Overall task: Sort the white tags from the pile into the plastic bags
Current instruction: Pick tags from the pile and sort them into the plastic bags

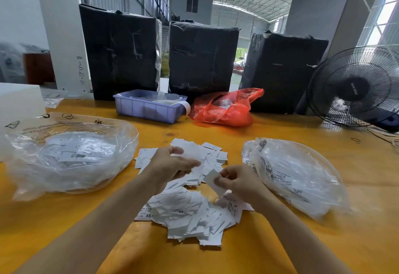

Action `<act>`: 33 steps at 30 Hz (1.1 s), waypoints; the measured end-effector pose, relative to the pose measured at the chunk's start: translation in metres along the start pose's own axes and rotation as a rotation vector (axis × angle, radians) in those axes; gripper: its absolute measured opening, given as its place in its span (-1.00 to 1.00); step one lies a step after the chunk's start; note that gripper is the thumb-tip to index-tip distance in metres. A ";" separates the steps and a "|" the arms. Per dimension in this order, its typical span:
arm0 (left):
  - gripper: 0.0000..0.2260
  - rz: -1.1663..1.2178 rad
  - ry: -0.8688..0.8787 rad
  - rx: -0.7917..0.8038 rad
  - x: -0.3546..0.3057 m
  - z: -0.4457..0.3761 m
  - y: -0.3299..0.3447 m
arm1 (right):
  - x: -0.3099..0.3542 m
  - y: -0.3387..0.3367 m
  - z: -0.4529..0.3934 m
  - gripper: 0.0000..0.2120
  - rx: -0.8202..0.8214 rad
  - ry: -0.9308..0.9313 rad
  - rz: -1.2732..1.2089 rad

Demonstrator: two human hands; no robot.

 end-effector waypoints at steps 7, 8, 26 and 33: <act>-0.72 0.089 -0.018 -0.044 0.002 -0.003 -0.005 | 0.007 -0.003 0.001 -0.71 0.073 0.044 -0.796; -0.74 0.075 -0.012 -0.037 0.002 -0.003 -0.004 | 0.009 -0.002 0.001 -0.65 0.103 0.039 -0.851; -0.61 0.225 -0.027 0.071 0.000 0.003 0.015 | 0.008 -0.006 0.000 -0.93 -0.040 0.082 -0.792; -0.68 0.260 0.027 0.033 0.002 0.003 0.014 | 0.014 -0.014 0.002 -0.94 -0.204 -0.071 -0.716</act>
Point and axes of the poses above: each hand's wrist, its own z-axis away from the middle knuckle, its own y-axis out of the palm, x = y × z, the point moved 5 cm from there along -z, towards the middle knuckle, and after that the axes turned 3 degrees about x, right-handed, at the moved point
